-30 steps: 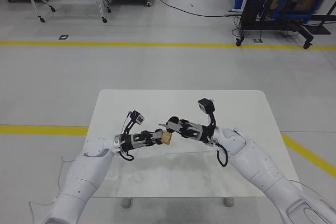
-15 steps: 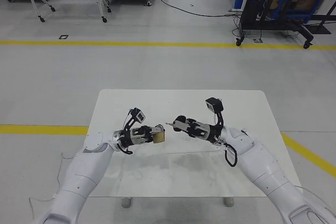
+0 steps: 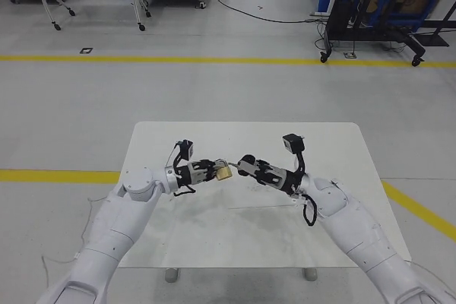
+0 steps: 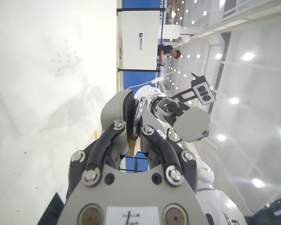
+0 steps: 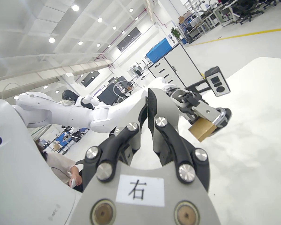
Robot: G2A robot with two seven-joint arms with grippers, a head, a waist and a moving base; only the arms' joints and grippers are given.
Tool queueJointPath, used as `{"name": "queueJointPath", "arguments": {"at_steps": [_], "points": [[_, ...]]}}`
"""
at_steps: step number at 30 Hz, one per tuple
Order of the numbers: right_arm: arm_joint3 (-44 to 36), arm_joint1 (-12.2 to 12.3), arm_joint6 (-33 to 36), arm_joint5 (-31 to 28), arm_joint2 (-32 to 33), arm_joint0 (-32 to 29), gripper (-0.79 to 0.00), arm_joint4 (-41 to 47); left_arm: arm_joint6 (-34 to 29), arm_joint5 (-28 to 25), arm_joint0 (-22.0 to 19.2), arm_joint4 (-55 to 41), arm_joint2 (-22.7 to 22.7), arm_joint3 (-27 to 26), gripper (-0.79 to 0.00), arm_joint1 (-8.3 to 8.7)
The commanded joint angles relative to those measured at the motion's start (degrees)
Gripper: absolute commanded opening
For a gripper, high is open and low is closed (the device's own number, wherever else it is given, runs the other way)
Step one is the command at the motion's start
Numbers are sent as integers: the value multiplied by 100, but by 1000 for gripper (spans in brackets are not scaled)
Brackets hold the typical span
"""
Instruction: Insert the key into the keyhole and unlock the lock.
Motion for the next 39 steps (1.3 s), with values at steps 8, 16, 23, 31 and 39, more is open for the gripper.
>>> {"name": "queueJointPath", "arguments": {"at_steps": [8,16,23,31,39], "points": [[-42,12,-85,3,77,-50,-785,-79,107,-70,-3,42,-9,-5,-785,1],[-54,21,-294,280,141,-63,-785,-1108,420,632,78,30,30,100,-785,-13],[-713,195,-551,92,796,-24,-785,-4525,66,2600,-285,-1000,99,660,-785,-120],[-2385,355,-969,148,1027,-457,-785,-7846,63,2839,-656,-1285,458,1131,-785,-308],[-2450,361,-924,194,1034,-485,-785,-7924,122,2763,-603,-1343,450,1093,-785,-317]]}}
